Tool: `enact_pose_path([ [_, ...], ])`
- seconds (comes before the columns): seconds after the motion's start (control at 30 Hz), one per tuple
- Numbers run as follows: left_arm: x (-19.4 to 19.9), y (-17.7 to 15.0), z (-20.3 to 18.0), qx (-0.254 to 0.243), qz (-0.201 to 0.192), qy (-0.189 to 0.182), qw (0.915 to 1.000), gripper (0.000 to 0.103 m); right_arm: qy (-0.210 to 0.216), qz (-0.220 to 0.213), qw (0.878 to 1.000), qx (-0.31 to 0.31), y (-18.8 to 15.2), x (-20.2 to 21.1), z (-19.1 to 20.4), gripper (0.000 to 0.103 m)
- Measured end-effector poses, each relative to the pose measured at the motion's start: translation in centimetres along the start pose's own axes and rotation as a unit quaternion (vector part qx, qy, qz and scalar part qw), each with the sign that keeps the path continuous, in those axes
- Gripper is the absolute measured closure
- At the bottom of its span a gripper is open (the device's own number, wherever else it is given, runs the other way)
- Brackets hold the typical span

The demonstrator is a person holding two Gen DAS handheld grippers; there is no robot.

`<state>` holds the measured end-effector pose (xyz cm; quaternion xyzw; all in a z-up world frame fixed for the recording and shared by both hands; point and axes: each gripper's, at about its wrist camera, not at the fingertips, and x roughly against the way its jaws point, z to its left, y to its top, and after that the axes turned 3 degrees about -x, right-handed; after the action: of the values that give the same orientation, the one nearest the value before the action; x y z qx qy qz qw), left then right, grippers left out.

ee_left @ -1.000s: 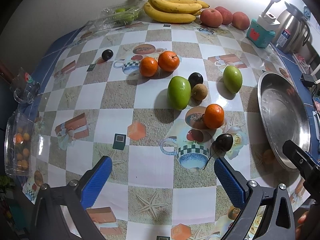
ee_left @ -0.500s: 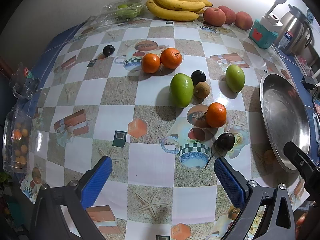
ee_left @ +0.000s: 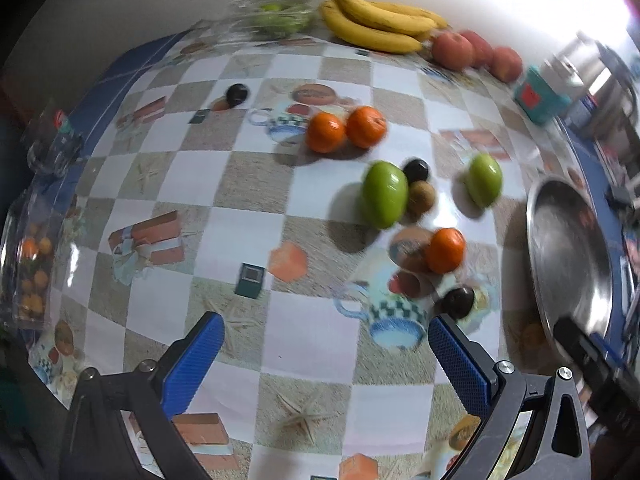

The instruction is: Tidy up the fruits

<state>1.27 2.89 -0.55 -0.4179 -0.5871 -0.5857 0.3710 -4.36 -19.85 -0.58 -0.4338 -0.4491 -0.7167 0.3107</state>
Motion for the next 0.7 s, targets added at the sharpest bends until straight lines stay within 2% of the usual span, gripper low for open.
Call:
enact_pose_path([
  [0.13, 0.3, 0.8, 1.2, 0.021, -0.010, 0.003, 0.9997, 0.000, 0.011, 0.010, 1.000, 0.024, 0.1, -0.2, 1.4, 0.003],
  [0.23, 0.3, 1.8, 1.7, 0.029, -0.002, 0.003, 0.9996, 0.000, 0.015, -0.009, 0.999, 0.043, 0.3, -0.2, 2.9, 0.003],
  [0.3, 0.4, 2.5, 1.9, 0.036, 0.000, 0.004, 0.9994, 0.000, -0.027, -0.003, 0.997, 0.067, 0.6, -1.0, 3.7, 0.003],
  [0.37, 0.5, 3.5, 2.2, 0.046, 0.000, -0.001, 0.9989, 0.000, -0.045, 0.032, 0.996, 0.074, 0.9, -1.7, 4.3, 0.003],
  [0.4, 0.6, 3.8, 2.3, 0.050, 0.000, -0.004, 0.9987, 0.000, -0.047, 0.035, 0.995, 0.076, 1.2, -1.9, 4.5, 0.003],
  [0.5, 0.5, 5.1, 2.9, 0.071, 0.005, -0.012, 0.9974, 0.000, -0.022, 0.015, 0.996, 0.083, 1.8, -2.3, 6.1, 0.003],
  [0.7, 0.4, 7.1, 3.9, 0.099, -0.004, 0.003, 0.9951, 0.000, -0.016, 0.025, 0.995, 0.096, 2.8, -3.6, 8.3, 0.003],
])
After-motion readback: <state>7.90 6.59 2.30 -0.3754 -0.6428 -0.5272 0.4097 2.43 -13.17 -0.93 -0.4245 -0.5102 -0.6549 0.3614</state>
